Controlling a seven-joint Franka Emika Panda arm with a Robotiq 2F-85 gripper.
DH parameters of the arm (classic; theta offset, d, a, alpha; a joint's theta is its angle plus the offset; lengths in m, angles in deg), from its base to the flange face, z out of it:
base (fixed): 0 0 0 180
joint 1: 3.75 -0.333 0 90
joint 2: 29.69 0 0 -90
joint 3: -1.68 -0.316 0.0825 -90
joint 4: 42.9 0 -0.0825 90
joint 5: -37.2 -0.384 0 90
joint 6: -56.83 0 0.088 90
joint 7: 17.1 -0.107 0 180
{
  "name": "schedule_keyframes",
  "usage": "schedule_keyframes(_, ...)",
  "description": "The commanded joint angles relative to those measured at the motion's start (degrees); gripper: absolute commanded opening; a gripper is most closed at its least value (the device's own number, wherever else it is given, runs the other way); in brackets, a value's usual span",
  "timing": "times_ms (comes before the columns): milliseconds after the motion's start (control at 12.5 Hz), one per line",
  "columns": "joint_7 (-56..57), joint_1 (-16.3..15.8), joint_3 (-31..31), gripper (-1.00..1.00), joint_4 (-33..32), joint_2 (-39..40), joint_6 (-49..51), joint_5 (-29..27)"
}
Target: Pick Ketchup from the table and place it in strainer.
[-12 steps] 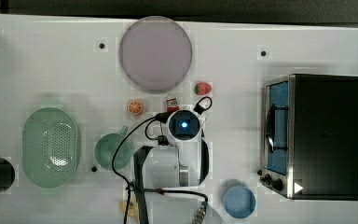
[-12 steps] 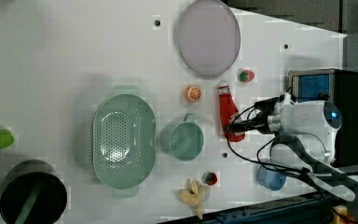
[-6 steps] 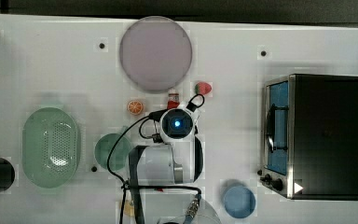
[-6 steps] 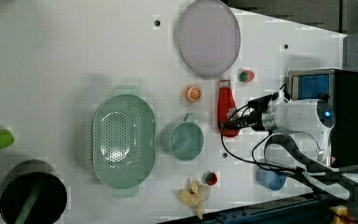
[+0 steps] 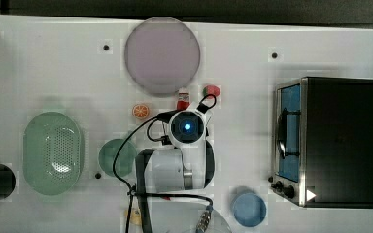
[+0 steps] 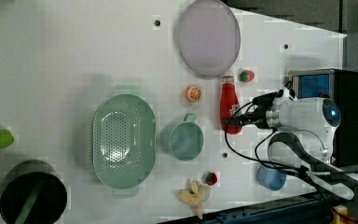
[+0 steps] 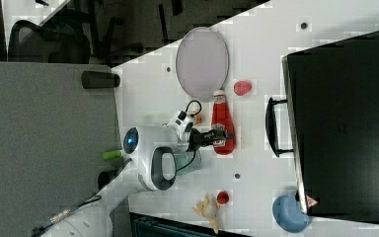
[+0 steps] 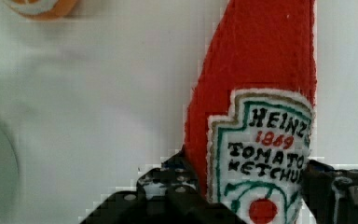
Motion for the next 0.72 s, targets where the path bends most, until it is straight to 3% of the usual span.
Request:
schedule_keyframes(80, 0.0, 0.1, -0.3, 0.25, 2.4, -10.0, 7.9, 0.1)
schedule_keyframes(400, -1.5, -0.8, -3.6, 0.25, 7.7, -20.4, 25.6, 0.0)
schedule_keyframes(720, -11.3, -2.6, -10.3, 0.25, 13.1, -24.5, 34.0, -2.7)
